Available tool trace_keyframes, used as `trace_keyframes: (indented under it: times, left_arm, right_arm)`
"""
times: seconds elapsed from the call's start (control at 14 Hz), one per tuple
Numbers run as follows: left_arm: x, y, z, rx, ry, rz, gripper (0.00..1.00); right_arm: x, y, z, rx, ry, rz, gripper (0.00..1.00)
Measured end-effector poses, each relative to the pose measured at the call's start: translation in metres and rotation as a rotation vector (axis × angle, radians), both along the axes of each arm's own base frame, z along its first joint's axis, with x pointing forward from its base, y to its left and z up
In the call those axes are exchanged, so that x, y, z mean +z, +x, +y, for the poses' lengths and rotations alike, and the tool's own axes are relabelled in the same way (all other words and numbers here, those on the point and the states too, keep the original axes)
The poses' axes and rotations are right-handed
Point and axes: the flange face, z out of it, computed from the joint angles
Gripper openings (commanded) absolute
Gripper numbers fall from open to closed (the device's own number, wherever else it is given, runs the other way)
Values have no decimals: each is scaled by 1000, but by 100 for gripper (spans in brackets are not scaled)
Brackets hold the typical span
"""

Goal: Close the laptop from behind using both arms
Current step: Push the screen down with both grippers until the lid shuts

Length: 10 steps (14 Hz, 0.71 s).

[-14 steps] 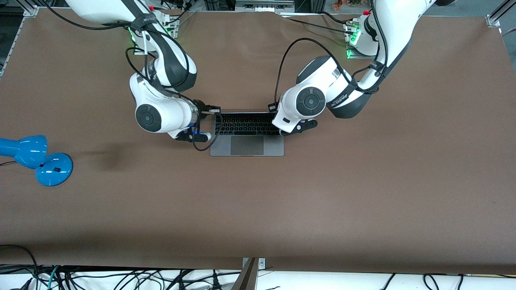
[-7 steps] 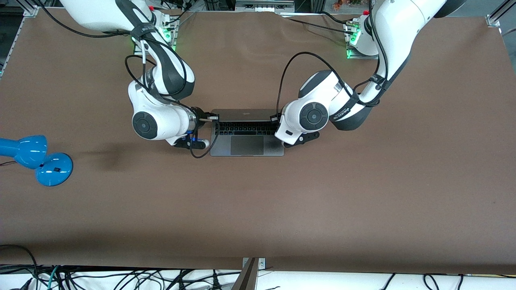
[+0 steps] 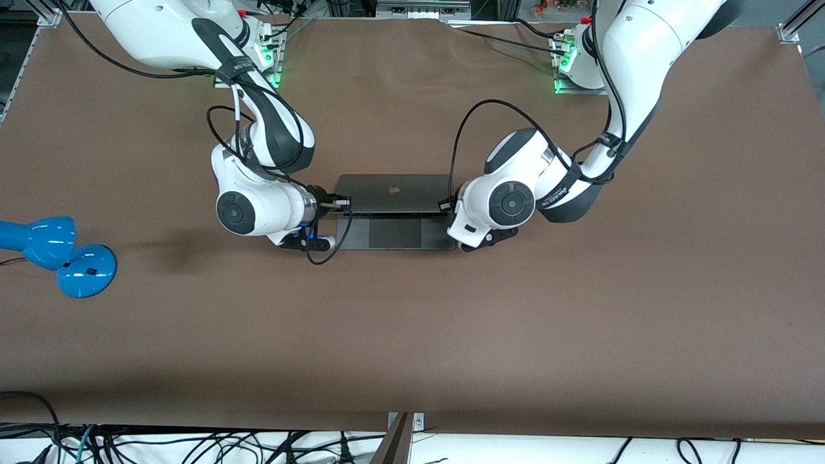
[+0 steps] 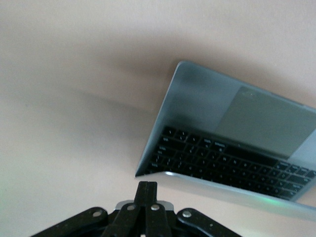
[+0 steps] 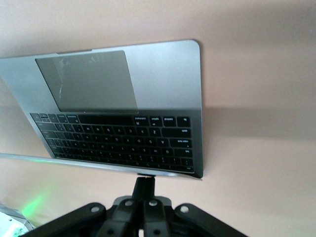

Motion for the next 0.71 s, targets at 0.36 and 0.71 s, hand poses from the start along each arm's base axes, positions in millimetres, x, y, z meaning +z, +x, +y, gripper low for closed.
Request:
trace_keyframes:
  times: [0.36,0.71]
  left_arm:
    - [-23,7,-16,-2,-7,-17,0]
    - [-42,15,-14,17,-11,-41,0]
  right_arm:
    - [-19,14,0,2,11,-38,0]
    - [-40,24,1,14,2,-68,0]
